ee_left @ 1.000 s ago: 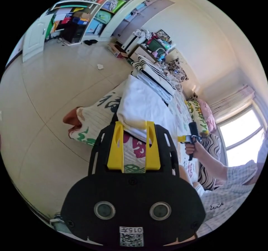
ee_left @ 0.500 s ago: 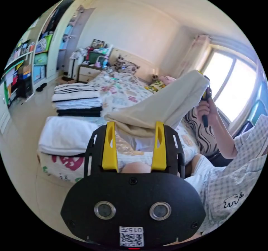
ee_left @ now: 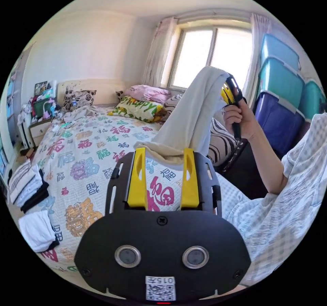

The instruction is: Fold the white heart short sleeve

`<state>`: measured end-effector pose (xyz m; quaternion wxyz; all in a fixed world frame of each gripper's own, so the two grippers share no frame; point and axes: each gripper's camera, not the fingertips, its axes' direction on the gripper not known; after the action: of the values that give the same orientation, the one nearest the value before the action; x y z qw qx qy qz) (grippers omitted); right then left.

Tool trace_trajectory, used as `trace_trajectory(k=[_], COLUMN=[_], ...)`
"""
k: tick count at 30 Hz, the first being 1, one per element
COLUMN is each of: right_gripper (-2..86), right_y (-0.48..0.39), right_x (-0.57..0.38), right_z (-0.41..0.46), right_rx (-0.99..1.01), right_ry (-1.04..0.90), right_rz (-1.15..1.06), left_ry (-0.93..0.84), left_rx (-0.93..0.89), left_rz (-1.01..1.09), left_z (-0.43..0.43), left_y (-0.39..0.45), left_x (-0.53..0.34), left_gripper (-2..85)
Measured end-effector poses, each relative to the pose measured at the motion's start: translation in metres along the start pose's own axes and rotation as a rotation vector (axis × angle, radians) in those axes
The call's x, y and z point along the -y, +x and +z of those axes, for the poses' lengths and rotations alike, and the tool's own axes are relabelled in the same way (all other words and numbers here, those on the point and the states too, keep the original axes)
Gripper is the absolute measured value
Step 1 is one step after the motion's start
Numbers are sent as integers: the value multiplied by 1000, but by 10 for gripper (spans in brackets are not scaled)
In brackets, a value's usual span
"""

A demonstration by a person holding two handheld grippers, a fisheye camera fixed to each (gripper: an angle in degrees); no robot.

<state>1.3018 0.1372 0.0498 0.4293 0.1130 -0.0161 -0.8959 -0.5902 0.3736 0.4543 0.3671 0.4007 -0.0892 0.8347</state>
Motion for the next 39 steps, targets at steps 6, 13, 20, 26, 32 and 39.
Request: trace_trajectory(k=[6,13,20,26,32,39], right_gripper=[-1,1,1,1,1,-2], right_y=[-46,-85,-115,-121,-107,-69], right_x=[-25,-18,3,20,41,39], right_z=[-82,-99,-121,-150,-175,-229], right_rx=[-238,-318,-378,-406,-437,-366], right_ry=[251,274,296,316,243,449], right_rz=[57,74,57,82,113,266], left_ry=[54,-27,-35,-34,45,232], left_rx=[17,72,-12,-24,38,145], left_rz=[-38,110,-25,-46,-16,-35], left_z=[2,100,161,149,102,41], left_y=[82,163,130,65,-6,-95], left_x=[-21,-43,-45,-56,-33,7], left_gripper=[85,104,59,-4,-6,-6])
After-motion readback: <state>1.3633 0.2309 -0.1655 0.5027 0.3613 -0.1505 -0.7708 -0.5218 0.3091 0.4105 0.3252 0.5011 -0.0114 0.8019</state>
